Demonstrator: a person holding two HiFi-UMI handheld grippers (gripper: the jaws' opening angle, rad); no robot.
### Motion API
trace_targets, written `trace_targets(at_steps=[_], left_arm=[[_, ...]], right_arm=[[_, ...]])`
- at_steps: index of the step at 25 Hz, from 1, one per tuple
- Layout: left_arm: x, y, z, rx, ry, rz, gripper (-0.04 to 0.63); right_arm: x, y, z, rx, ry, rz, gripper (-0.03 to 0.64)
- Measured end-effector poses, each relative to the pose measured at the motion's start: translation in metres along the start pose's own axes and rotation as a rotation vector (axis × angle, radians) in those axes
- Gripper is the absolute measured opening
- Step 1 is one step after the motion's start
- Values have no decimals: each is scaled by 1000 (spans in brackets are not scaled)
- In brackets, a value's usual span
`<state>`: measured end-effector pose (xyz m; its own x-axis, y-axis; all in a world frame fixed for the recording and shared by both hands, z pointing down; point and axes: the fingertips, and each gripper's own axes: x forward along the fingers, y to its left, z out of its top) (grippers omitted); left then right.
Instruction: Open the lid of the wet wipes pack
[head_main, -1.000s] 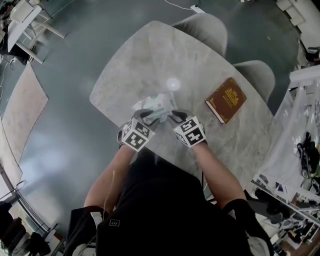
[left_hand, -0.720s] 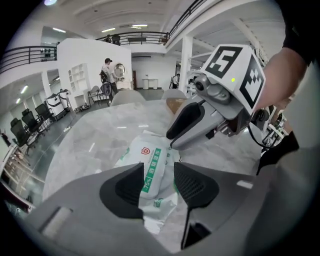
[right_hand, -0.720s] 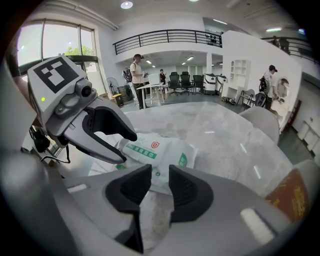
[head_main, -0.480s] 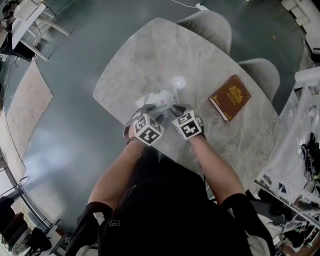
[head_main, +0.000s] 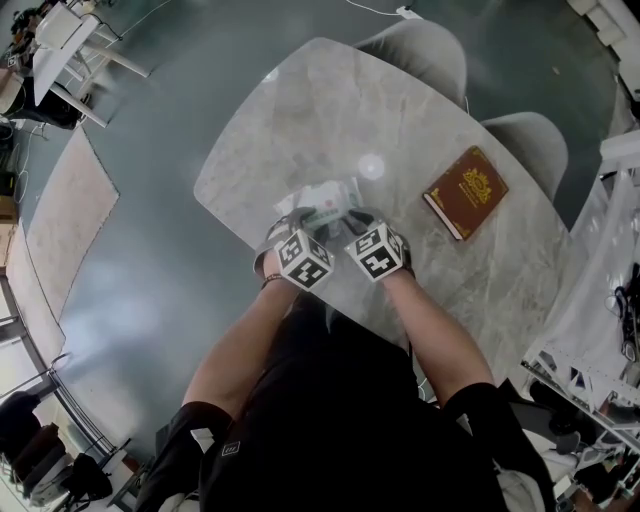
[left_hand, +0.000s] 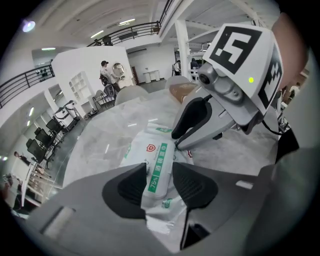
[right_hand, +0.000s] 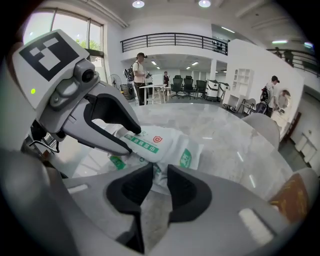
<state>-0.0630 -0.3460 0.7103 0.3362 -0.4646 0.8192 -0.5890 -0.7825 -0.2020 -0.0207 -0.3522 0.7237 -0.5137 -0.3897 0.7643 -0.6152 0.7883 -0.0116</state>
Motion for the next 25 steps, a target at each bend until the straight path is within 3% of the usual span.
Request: trace_targets(at_steps=[15,20,25], left_arm=[[-1,-1,9,63,-1,-9,163],[-8,-1,17,40,-33,-34,103],[-18,15,31,32,-74,0,57]], right_arm=[[2,-1,-3,2,-12,16,97],[2,-1,-3,1,-13,29,97],[2,-3,-4,-1,-14,34,97]])
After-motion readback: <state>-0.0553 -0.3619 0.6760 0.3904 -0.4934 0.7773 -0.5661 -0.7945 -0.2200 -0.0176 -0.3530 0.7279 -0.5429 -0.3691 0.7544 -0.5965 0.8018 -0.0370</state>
